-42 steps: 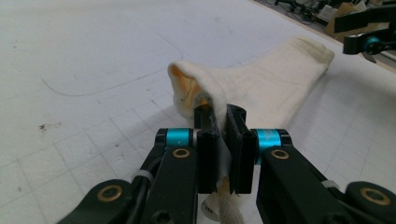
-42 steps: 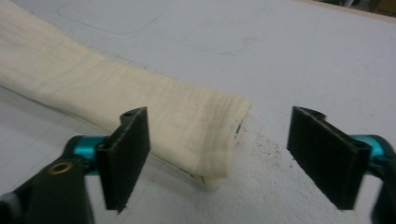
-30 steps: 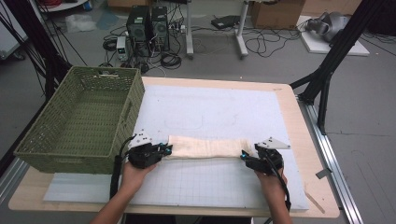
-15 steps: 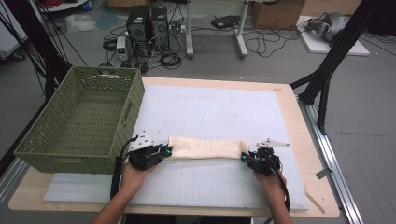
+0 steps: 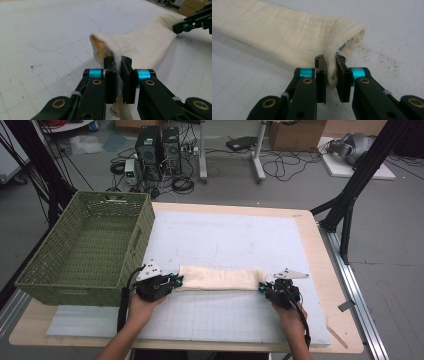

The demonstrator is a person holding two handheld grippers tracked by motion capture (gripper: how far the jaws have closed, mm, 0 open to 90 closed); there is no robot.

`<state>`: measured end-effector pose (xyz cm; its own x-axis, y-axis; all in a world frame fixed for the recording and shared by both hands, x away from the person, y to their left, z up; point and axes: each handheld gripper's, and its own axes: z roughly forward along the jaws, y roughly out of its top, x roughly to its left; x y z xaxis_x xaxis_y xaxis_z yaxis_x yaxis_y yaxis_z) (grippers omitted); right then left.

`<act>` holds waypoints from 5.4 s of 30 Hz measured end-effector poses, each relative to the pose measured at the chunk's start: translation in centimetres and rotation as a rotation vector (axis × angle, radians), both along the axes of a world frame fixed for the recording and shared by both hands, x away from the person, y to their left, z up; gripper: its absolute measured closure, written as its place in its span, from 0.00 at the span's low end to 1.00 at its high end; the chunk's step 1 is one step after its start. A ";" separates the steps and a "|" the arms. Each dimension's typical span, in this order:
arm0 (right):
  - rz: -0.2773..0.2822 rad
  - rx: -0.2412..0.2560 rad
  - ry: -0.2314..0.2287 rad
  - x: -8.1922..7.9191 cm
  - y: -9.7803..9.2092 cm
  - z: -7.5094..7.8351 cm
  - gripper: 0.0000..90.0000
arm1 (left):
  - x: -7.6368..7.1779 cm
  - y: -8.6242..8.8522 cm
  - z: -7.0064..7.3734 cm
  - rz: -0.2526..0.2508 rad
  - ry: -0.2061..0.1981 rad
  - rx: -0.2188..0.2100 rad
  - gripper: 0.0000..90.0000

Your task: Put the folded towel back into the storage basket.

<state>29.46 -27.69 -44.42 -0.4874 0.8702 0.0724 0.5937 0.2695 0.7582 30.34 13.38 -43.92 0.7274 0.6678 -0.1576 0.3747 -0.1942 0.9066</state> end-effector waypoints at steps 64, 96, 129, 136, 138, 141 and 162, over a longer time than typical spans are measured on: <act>0.300 0.098 -0.393 4.9 4.8 11.5 0.91 | -4.8 7.5 9.1 0.095 -0.263 -0.186 0.93; 0.413 0.066 -0.456 12.3 15.8 17.3 0.90 | -6.7 13.7 10.9 0.254 -0.318 -0.180 0.93; 0.475 0.049 -0.453 16.9 28.1 17.4 0.90 | -8.8 19.0 9.7 0.411 -0.295 -0.124 0.93; 0.492 0.043 -0.440 17.7 31.0 17.1 0.90 | -9.4 20.1 9.5 0.448 -0.291 -0.118 0.93; 0.496 0.042 -0.439 17.9 31.8 17.0 0.90 | -9.5 20.3 9.4 0.459 -0.290 -0.110 0.93; 0.502 0.034 -0.436 18.2 33.0 16.8 0.90 | -9.6 20.8 9.3 0.473 -0.289 -0.095 0.93; 0.508 0.002 -0.419 19.8 39.0 15.6 0.90 | -9.8 21.9 8.7 0.568 -0.264 -0.019 0.92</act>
<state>49.29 11.32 -28.79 -0.8247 0.5245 -0.2116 0.0476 0.4372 0.8981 20.56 35.30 -35.22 0.2762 0.9604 -0.0366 0.1771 -0.0134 0.9841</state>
